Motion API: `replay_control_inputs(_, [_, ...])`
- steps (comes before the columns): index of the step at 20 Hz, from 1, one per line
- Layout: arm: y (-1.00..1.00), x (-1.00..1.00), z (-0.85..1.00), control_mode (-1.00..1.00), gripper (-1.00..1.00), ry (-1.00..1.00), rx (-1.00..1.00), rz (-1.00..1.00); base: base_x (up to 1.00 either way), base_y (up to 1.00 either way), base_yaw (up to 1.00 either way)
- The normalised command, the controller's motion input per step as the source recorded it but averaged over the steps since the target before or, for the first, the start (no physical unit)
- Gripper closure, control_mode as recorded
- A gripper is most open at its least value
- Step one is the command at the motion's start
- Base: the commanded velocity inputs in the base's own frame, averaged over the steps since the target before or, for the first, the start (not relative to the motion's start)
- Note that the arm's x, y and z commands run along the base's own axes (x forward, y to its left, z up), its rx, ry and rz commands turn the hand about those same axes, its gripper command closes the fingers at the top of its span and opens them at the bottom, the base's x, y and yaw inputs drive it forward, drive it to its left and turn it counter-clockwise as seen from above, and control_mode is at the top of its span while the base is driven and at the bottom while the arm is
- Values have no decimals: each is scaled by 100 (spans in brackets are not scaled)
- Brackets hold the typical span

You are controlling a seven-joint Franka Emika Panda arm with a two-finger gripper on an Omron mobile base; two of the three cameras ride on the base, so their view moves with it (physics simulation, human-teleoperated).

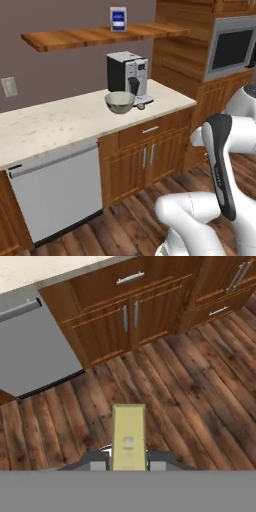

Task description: Pick the egg and butter from the fridge and place them by the bowl for mixing.

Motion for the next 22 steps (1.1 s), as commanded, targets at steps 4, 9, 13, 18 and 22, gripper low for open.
replay_control_inputs(4, [0,0,0,100,100,0,0,0,78,-19,17])
replay_control_inputs(9, [0,0,0,100,100,0,0,0,77,-17,23])
replay_control_inputs(13, [0,0,0,100,100,0,0,0,75,-18,26])
replay_control_inputs(18, [0,0,0,100,100,0,0,0,68,-23,28])
replay_control_inputs(22, [0,0,0,100,100,0,0,0,61,-32,24])
